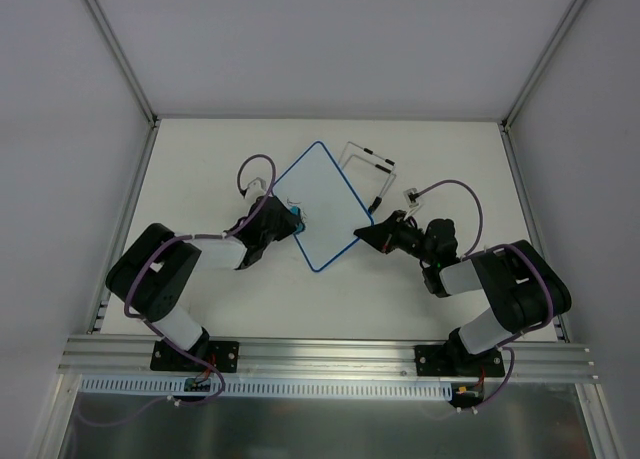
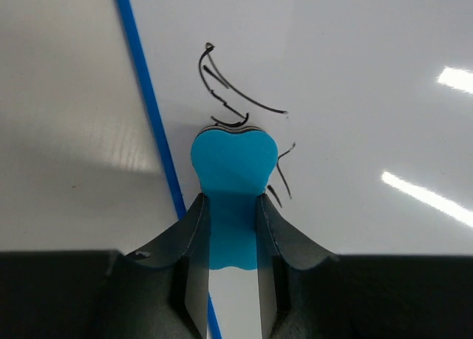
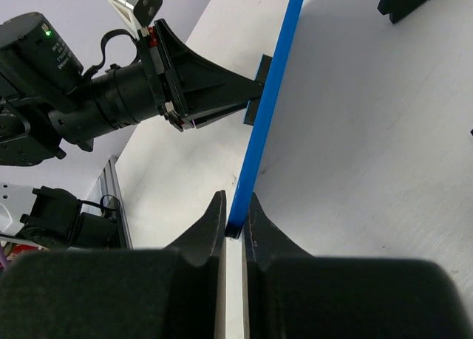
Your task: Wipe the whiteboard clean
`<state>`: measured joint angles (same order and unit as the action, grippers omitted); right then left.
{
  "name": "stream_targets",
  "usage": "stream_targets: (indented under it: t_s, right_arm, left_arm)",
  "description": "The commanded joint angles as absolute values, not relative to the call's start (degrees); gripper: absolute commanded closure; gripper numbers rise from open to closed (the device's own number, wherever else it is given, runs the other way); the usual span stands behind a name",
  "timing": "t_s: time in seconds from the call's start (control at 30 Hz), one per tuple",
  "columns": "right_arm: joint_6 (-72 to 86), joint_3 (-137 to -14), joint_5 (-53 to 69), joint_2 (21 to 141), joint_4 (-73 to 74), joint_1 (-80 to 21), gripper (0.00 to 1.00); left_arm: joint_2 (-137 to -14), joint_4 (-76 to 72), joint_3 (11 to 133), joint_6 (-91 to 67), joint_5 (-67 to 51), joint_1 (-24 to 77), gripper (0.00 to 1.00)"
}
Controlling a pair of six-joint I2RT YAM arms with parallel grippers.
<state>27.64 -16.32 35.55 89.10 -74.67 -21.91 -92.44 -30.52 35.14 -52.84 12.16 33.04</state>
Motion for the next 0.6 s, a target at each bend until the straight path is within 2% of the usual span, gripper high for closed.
stream_targets:
  t_s: [0.0,0.37,0.57]
  right_arm:
    - [28.12,-16.17,49.75,87.80,-87.54,-25.22,1.00]
    - [28.04,-16.26,49.75,88.24,-87.54,-25.49,1.00]
    - [27.34,-15.65,49.40,87.54,-87.45,-25.49,1.00]
  left_arm:
    - [-92.46,-32.17,39.37,-50.46,8.35,35.24,1.00]
    - [-94.39,-29.98,44.38,-51.15,10.72,36.30,1.00]
    - [-95.62,-28.21,40.17,-56.77,13.45,33.76,1.00]
